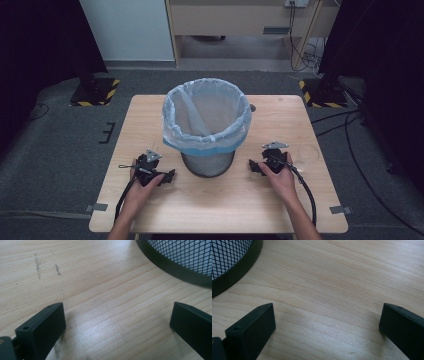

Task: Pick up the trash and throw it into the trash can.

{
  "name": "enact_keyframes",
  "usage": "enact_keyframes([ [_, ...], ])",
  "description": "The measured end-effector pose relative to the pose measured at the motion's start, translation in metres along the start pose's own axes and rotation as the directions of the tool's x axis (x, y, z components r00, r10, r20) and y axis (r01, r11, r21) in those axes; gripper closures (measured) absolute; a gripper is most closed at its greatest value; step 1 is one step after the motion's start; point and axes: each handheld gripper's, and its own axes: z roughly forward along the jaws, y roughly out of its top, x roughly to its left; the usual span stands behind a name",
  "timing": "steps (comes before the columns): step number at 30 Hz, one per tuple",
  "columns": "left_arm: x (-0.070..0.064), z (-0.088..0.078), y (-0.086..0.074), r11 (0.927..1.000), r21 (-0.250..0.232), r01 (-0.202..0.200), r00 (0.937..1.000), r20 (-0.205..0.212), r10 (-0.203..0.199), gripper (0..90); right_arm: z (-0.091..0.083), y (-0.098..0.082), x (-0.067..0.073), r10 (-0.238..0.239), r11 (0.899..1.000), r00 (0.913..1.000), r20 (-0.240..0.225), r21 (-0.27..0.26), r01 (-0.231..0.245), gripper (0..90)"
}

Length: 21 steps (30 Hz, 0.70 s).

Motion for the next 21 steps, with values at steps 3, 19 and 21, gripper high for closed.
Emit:
enact_keyframes([
  [3, 0.000, 0.000, 0.000, 1.0000, 0.000, -0.003, 1.0000, 0.003, 0.003, 0.0, 0.001, 0.000, -0.001, -0.004, 1.000, 1.0000, 0.002, -0.004, 0.004, 1.2],
  [19, 0.000, 0.000, 0.000, 1.0000, 0.000, -0.007, 0.9999, 0.008, 0.007, 0.0, -0.050, 0.015, -0.014, 0.022, 0.996, 0.9983, 0.054, -0.086, -0.018, 7.4],
  [21, 0.000, 0.000, 0.000, 1.0000, 0.000, -0.008, 0.9999, 0.008, 0.008, 0.0, -0.063, 0.019, -0.016, 0.024, 0.994, 0.9981, 0.057, -0.112, -0.017, 7.3],
])
